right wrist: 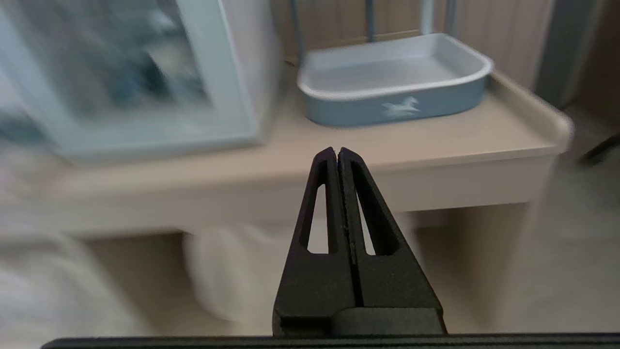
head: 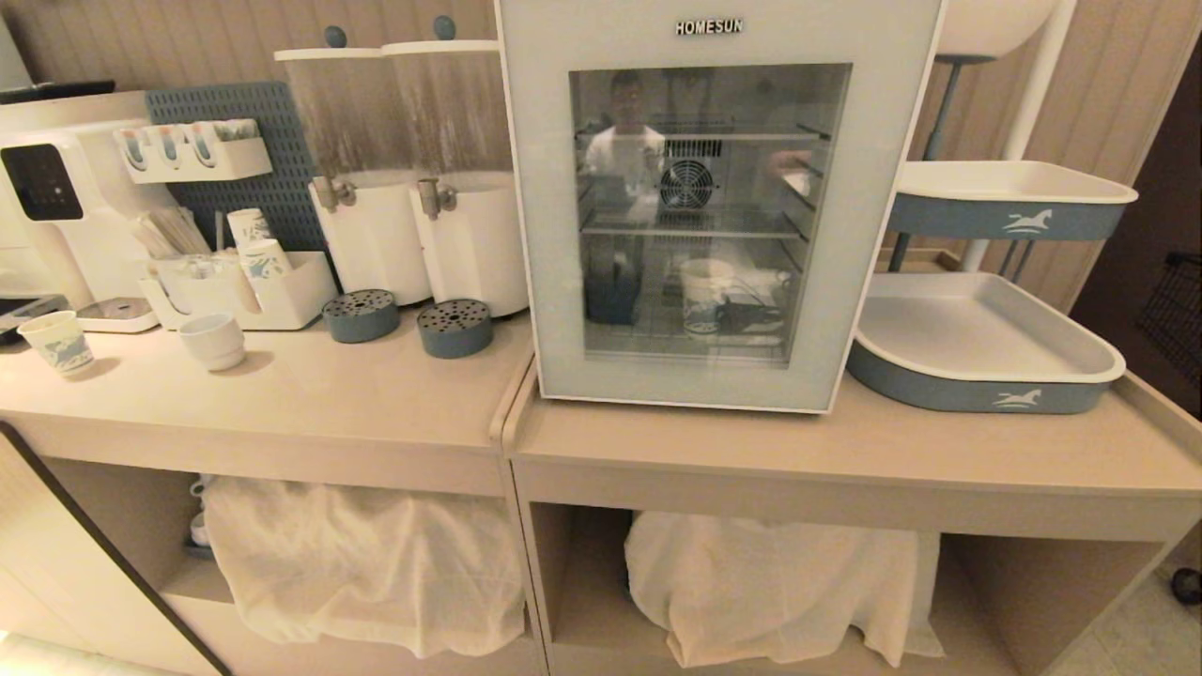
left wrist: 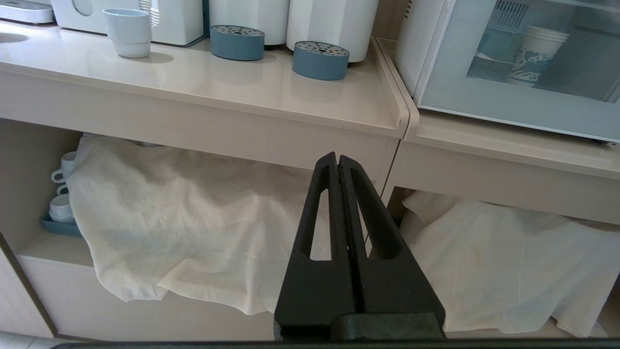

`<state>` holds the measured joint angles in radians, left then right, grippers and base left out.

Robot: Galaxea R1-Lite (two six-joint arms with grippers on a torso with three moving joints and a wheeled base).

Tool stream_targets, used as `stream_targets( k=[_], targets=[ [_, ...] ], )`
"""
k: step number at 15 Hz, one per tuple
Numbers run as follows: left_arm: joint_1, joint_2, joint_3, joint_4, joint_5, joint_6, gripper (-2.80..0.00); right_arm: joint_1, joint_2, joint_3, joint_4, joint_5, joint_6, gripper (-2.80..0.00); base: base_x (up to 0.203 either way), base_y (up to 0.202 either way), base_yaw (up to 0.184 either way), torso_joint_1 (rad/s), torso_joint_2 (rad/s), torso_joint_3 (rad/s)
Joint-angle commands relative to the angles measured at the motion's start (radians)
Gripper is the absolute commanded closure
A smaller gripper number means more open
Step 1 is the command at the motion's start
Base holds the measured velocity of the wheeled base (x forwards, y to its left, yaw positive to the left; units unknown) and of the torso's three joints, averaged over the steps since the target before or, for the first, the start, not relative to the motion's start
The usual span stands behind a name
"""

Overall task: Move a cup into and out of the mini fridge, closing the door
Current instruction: Open the freezer door

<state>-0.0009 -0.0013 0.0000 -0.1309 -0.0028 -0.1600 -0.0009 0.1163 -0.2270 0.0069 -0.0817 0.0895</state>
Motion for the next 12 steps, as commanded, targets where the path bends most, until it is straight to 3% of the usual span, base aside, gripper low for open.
stream_targets(
  k=[1, 3, 7, 10, 12],
  targets=[
    [0.001, -0.003, 0.040, -0.001, 0.000, -0.001, 0.00, -0.001, -0.053, 0.184, -0.135, -0.004, -0.096, 0.00, 0.000, 0.000, 0.000, 0.000, 0.00, 0.000],
    [0.000, -0.003, 0.040, -0.001, 0.000, -0.001, 0.00, -0.001, -0.110, 0.232, -0.113, 0.037, -0.169, 0.00, 0.000, 0.000, 0.000, 0.000, 0.00, 0.000],
    [-0.001, -0.003, 0.040, -0.001, -0.002, -0.001, 0.00, -0.001, -0.115, 0.206, -0.017, 0.081, -0.220, 0.00, 0.000, 0.000, 0.000, 0.000, 0.00, 0.000],
    [0.000, -0.003, 0.040, -0.001, -0.002, 0.000, 0.00, -0.001, -0.113, 0.155, 0.150, 0.119, -0.197, 0.00, 0.000, 0.000, 0.000, 0.000, 0.00, 0.000],
    [-0.001, -0.003, 0.040, -0.001, -0.002, 0.000, 0.00, -0.001, -0.115, 0.157, 0.157, 0.111, -0.145, 0.00, 0.000, 0.000, 0.000, 0.000, 0.00, 0.000]
  ],
)
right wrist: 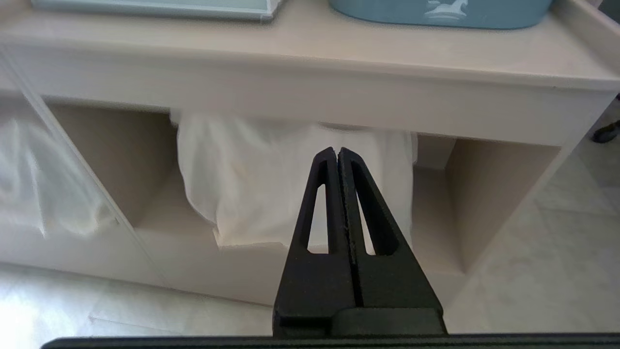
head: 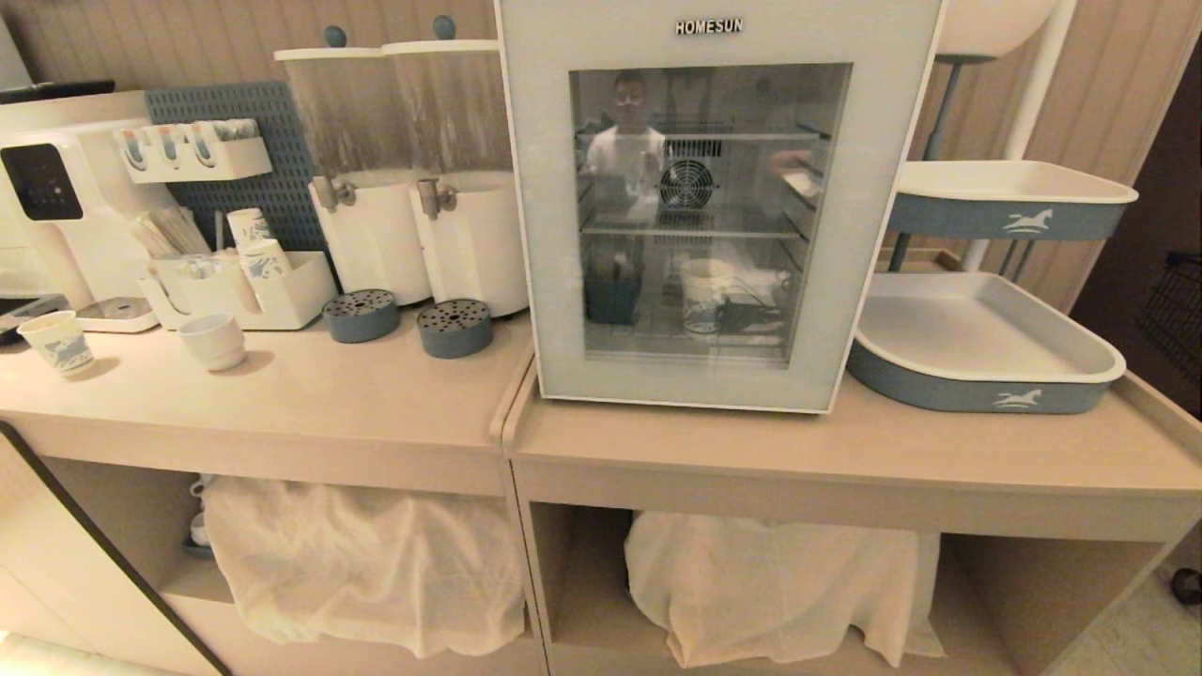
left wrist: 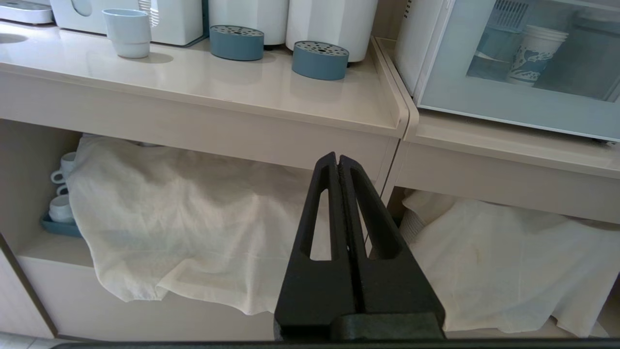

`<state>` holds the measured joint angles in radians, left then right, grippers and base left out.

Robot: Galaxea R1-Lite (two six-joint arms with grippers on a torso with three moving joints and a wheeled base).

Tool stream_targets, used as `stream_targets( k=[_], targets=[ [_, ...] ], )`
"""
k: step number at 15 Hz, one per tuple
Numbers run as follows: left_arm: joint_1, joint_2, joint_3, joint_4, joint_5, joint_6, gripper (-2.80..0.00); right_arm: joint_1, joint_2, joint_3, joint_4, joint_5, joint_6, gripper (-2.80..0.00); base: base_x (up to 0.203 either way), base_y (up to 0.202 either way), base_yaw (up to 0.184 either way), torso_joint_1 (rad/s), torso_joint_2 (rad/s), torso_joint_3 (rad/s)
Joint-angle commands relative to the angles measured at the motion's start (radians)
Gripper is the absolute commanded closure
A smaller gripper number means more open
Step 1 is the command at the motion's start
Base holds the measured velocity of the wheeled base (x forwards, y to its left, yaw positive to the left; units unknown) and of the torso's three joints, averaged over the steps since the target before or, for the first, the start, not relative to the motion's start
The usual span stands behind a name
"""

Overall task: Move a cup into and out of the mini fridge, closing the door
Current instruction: Open the freezer door

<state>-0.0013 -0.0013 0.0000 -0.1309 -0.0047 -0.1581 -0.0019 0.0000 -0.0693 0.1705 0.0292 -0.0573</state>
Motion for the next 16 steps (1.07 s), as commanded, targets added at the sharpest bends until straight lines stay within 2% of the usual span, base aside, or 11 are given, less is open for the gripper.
stream_targets(
  k=[1, 3, 16],
  targets=[
    [0.000, -0.003, 0.040, -0.001, 0.000, -0.001, 0.00, 0.000, 0.004, 0.015, -0.043, -0.006, 0.028, 0.00, 0.000, 0.000, 0.000, 0.000, 0.00, 0.000],
    [0.000, -0.003, 0.040, -0.001, -0.001, 0.002, 0.00, 0.000, 0.005, 0.005, -0.010, -0.018, 0.047, 0.00, 0.000, 0.000, 0.000, 0.000, 0.00, 0.000],
    [0.000, -0.003, 0.040, -0.001, -0.001, 0.004, 0.00, 0.000, 0.005, 0.005, -0.008, -0.018, 0.047, 0.00, 0.000, 0.000, 0.000, 0.000, 0.00, 0.000]
  ],
)
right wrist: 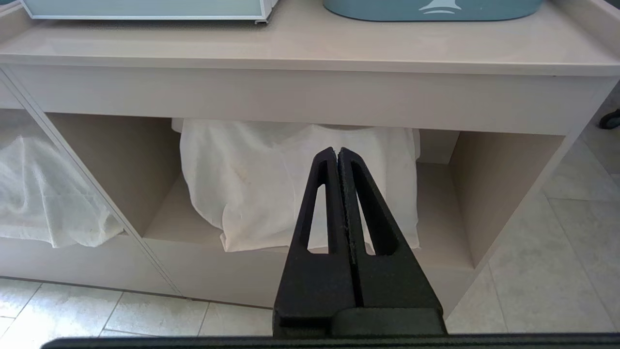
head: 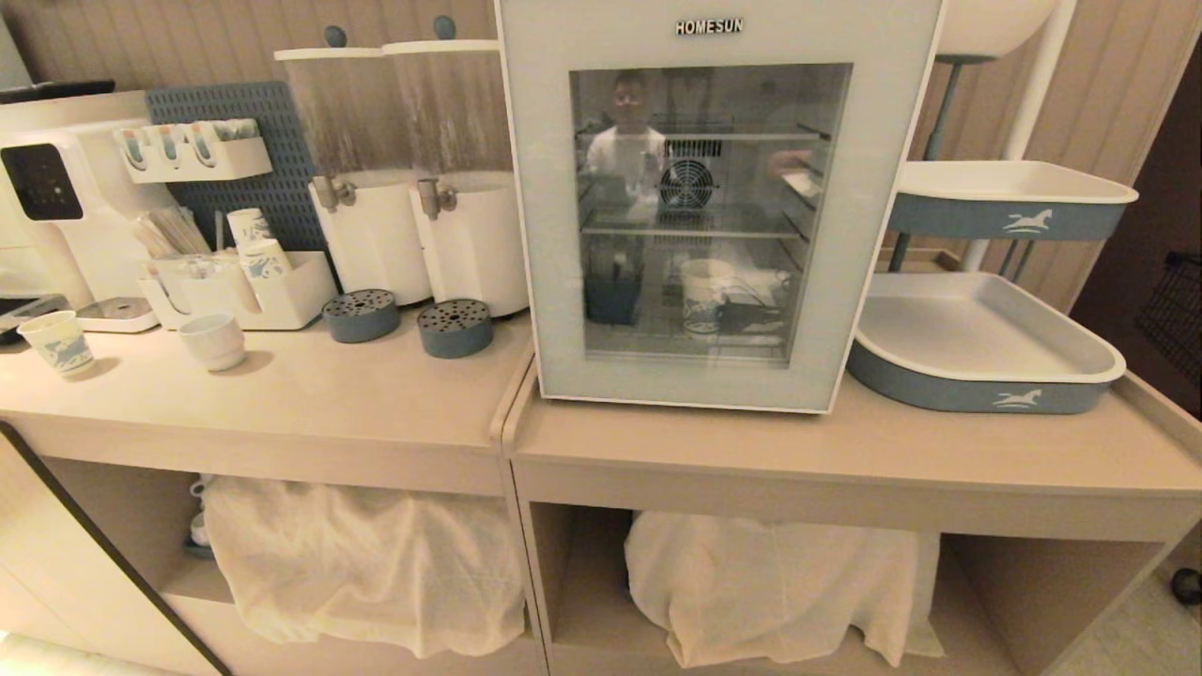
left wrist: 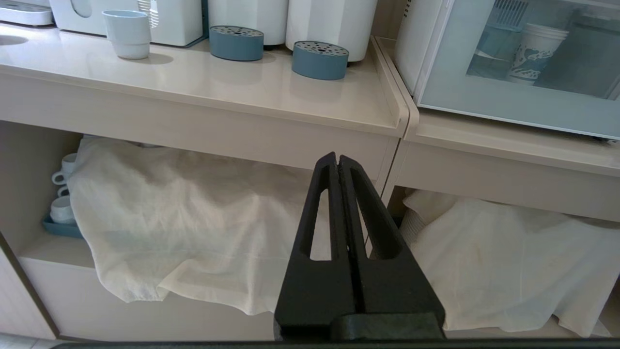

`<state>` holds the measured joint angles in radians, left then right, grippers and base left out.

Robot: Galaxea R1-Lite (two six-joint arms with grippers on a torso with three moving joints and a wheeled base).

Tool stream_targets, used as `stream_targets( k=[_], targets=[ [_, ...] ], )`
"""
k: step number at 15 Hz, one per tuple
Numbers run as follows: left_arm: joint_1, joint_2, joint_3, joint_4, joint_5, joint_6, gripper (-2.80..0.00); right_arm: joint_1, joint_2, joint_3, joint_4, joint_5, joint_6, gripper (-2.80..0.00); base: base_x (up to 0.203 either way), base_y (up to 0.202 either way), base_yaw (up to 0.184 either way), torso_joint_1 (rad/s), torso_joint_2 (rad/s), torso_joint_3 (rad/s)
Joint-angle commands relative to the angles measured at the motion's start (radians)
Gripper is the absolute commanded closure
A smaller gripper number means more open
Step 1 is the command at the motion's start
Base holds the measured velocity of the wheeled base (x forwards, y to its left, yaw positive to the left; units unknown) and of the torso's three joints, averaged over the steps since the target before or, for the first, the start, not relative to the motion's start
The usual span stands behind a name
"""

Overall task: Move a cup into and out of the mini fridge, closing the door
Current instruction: Open the freezer door

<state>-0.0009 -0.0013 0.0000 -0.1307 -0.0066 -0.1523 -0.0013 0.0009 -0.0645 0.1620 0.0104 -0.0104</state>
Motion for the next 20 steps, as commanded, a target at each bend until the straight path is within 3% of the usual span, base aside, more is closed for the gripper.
stream_targets(
  k=[1, 20],
  targets=[
    [0.001, -0.003, 0.040, -0.001, 0.000, -0.001, 0.00, 0.000, 0.004, 0.000, 0.001, 0.000, 0.000, 0.00, 0.000, 0.000, 0.000, 0.000, 0.00, 0.000],
    [0.000, -0.003, 0.040, -0.001, -0.001, 0.004, 0.00, 0.000, 0.004, 0.000, -0.002, -0.001, 0.013, 0.00, 0.000, 0.000, 0.000, 0.000, 0.00, 0.000]
  ],
)
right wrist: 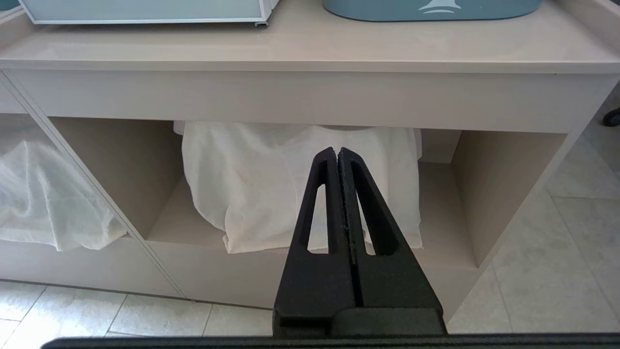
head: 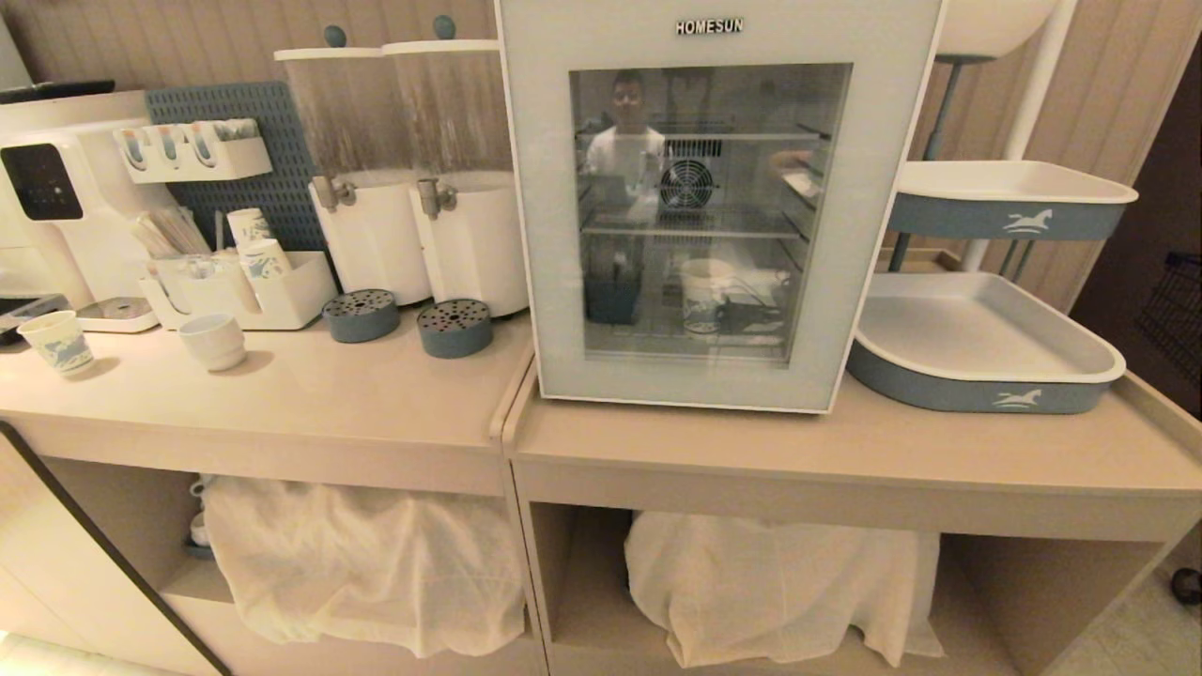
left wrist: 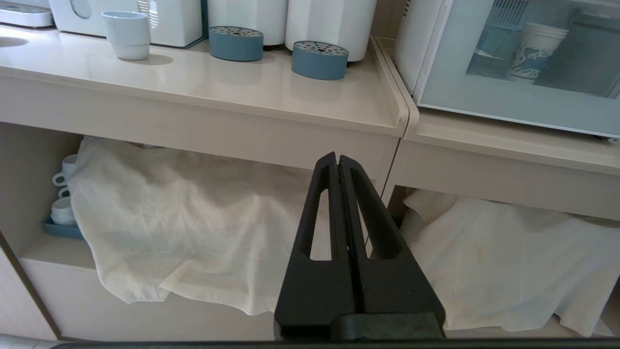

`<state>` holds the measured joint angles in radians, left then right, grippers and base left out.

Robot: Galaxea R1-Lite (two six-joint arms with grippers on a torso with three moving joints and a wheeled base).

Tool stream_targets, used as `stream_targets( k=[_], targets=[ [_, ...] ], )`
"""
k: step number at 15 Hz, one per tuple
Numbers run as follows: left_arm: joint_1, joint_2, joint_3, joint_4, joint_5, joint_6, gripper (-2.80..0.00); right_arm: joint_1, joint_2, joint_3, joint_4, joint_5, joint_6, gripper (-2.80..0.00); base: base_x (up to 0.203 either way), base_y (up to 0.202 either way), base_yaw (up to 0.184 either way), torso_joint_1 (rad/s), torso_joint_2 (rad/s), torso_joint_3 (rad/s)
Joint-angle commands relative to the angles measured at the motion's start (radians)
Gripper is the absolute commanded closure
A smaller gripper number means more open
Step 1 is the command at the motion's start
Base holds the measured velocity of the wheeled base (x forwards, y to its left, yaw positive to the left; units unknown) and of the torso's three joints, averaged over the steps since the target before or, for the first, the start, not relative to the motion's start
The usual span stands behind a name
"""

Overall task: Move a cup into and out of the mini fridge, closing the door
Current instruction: Open the freezer door

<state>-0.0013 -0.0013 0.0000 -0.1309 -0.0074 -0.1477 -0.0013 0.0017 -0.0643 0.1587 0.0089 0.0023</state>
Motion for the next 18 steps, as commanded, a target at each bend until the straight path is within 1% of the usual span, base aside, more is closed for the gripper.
stream_targets(
  k=[1, 18],
  targets=[
    [0.000, -0.003, 0.040, -0.001, 0.000, -0.004, 0.00, 0.000, 0.001, 0.000, 0.001, 0.000, 0.001, 0.00, 0.000, 0.000, 0.000, 0.000, 0.00, 0.000],
    [0.000, -0.003, 0.040, -0.001, 0.000, -0.006, 0.00, 0.000, 0.001, 0.003, -0.004, 0.002, 0.007, 0.00, 0.000, 0.000, 0.000, 0.000, 0.00, 0.000]
  ],
)
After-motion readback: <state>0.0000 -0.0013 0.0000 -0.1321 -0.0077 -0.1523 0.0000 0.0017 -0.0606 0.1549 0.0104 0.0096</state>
